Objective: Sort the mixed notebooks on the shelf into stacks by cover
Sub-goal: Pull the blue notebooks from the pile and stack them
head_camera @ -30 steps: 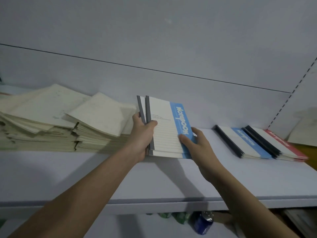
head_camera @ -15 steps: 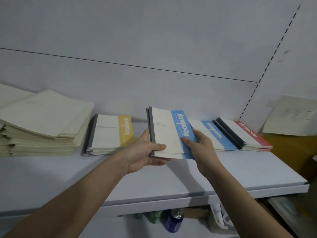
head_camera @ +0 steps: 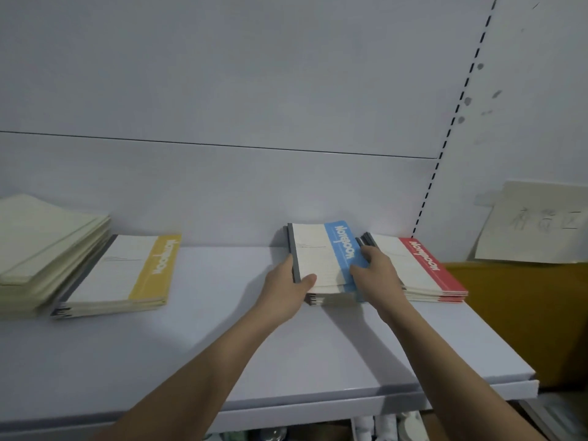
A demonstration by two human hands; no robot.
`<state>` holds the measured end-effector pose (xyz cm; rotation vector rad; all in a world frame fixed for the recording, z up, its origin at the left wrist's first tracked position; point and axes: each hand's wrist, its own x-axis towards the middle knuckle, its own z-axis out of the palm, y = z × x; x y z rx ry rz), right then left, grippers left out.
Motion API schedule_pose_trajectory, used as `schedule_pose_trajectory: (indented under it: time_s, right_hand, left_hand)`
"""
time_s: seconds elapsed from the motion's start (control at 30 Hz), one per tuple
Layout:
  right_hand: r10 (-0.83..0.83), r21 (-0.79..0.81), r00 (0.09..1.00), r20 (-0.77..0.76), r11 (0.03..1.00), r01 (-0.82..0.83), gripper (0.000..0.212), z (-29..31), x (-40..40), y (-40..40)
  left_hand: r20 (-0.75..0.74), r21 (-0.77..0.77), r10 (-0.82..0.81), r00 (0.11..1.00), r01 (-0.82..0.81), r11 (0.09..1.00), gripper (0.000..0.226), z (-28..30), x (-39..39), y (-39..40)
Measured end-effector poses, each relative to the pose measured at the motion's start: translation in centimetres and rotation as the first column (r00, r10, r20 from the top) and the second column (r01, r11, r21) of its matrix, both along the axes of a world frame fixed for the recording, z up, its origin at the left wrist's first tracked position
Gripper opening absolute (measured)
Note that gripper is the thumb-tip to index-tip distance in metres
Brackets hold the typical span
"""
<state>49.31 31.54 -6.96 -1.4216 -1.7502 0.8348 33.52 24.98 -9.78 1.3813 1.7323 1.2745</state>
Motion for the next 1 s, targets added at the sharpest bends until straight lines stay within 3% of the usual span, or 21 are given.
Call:
schedule_pose_trajectory:
  time_s: [0.1,0.17,0.3,0.5,0.83,1.0]
  right_hand:
    - [-0.055,0.18,0.922,0.383,0.983,-0.016,0.015,-1.8,0.0,1.4]
    - [-0.074,0.237,0.899,0.431,0.971,-0.033,0.018,-3.8,-0.4,1.6]
    - [-0.185,0.351,0.907,0.379,0.935,0.044,0.036,-5.6,-0.8,1.6]
    - [-0.133,0.263,0.932,0.337,0.964,0.042,0.033,-6.1,-0.2,2.2]
    - [-0.153,0.35,0.927,0.344,0.937,0.025,0.027,-6.6,-0.2,2.6]
    - [-0.24,0.584,0.922,0.303,0.811,0.019,0.038,-5.6,-0.5,1.5]
  left_hand:
    - [-0.404,-0.106,0.056,0.913,-0.108,0.989,0.057,-1.9,0.6,1.4]
    - [-0.481,-0.132,0.018,0.877,-0.093,0.987,0.077,-2.7,1.0,1.5]
    - [-0.507,-0.097,-0.004,0.862,-0.052,0.994,0.092,-3.4,0.5,2.0]
    - [-0.584,-0.125,-0.029,0.811,-0.054,0.991,0.098,-3.9,0.5,2.4]
    - [-0.604,-0.017,0.016,0.797,-0.033,0.999,0.07,-4.2,1.0,2.6]
    - [-0.537,0.028,0.021,0.843,-0.007,1.0,0.064,-3.5,1.1,1.8]
